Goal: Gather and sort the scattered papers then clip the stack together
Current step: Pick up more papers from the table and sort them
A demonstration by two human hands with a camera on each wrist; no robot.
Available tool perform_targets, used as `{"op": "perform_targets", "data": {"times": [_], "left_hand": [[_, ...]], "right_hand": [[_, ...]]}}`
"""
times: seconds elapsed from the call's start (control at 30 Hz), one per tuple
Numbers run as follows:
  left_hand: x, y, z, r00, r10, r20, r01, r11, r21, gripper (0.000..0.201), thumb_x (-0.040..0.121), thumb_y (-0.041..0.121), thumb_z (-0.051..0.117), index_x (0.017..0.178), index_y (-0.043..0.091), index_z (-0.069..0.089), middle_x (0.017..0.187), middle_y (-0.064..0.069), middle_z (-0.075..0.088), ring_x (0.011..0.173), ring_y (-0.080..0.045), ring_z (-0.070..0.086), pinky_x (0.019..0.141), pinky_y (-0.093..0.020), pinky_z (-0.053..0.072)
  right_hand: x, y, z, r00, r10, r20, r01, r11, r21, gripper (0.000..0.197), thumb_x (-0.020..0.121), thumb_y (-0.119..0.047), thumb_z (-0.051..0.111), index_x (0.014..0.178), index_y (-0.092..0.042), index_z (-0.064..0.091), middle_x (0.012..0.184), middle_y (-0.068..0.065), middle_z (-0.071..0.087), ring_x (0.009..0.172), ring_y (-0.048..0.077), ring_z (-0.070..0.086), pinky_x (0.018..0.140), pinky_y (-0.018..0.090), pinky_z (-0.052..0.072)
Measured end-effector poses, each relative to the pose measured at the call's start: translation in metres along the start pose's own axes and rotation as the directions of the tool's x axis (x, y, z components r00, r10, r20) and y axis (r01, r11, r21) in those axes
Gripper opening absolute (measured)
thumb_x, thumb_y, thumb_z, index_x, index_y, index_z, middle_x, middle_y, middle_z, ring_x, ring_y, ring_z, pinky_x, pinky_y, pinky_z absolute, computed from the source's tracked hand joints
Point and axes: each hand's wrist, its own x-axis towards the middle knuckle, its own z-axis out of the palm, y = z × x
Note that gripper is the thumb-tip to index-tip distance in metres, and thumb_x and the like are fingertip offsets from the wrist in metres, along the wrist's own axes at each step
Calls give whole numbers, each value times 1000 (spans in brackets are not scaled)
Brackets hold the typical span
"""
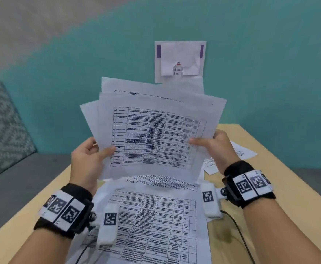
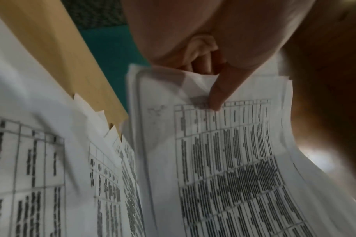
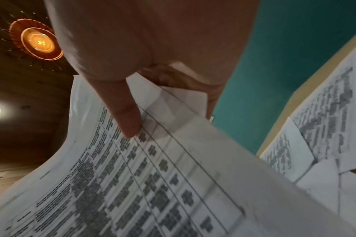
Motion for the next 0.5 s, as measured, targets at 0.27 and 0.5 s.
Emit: {"op": "perform_targets", "data": {"times": [0.27,0.5], "left_hand": [[-4,0,4,1000,21,0,-21,999,36,26,95,0,68,109,21,71,108,4,79,95,-14,77,81,-33,58],[-6,7,6,997,75,7,-75,997,20,33,97,-5,63,112,25,68,111,6,79,101,-13,77,85,-32,59]], "right_hand": [[-5,-7,12,998,-44,-44,43,999,-28,20,87,-4,73,104,-15,75,104,4,77,100,25,71,99,47,54],[-14,-32,17,976,-203,-80,202,979,-14,46,82,5,73,114,-26,62,109,5,74,95,20,74,90,44,60]]}}
